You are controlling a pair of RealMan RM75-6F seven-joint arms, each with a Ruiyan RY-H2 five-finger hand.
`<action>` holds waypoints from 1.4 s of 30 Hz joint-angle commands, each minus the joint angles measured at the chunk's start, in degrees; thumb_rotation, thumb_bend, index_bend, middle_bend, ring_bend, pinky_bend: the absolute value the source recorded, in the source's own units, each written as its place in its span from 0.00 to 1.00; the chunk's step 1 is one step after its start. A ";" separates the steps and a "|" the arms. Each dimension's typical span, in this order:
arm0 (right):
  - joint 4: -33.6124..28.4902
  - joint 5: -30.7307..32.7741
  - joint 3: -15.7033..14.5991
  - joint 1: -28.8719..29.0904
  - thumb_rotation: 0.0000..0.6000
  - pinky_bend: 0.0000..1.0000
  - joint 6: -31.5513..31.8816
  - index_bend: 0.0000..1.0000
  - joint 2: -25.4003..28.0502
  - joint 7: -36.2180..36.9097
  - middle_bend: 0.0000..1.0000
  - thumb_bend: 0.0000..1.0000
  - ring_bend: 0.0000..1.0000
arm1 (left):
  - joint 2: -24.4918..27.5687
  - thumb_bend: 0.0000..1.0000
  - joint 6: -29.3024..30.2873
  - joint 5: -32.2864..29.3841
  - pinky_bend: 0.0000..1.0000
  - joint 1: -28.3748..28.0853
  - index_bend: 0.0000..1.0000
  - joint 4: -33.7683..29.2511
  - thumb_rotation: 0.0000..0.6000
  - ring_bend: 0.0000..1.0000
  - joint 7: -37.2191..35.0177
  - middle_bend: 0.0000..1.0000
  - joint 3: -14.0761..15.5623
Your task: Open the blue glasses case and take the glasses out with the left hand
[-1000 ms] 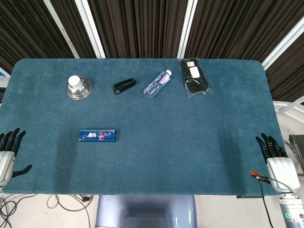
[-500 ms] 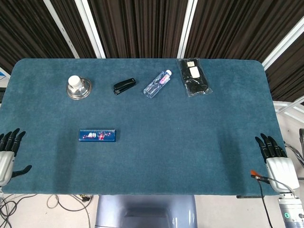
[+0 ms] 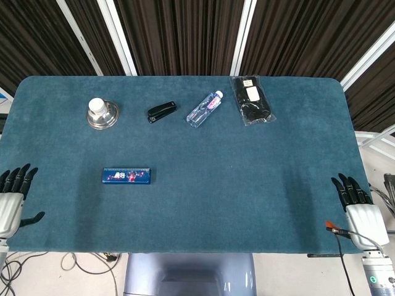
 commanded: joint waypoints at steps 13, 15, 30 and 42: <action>-0.22 0.37 -0.05 0.13 1.00 0.23 -0.59 0.00 0.32 0.65 0.00 0.07 0.00 | -6.97 0.19 -13.87 -10.83 0.11 -13.38 0.01 -2.12 1.00 0.00 12.38 0.15 -7.04; -0.24 0.45 -0.05 0.17 1.00 0.23 -0.74 0.00 0.37 0.74 0.00 0.07 0.00 | -8.40 0.21 -14.84 -12.32 0.11 -14.33 0.02 -1.59 1.00 0.00 13.82 0.17 -7.13; -0.46 0.74 -0.05 0.33 1.00 0.23 -1.20 0.00 0.60 1.31 0.00 0.08 0.00 | -17.77 0.30 -17.91 -18.93 0.13 -19.90 0.07 3.19 1.00 0.03 20.71 0.27 -6.97; -0.50 0.82 -0.13 0.31 1.00 0.23 -1.30 0.00 0.63 1.54 0.00 0.08 0.00 | -22.13 0.32 -18.78 -22.76 0.14 -22.41 0.07 6.73 1.00 0.03 22.76 0.24 -6.60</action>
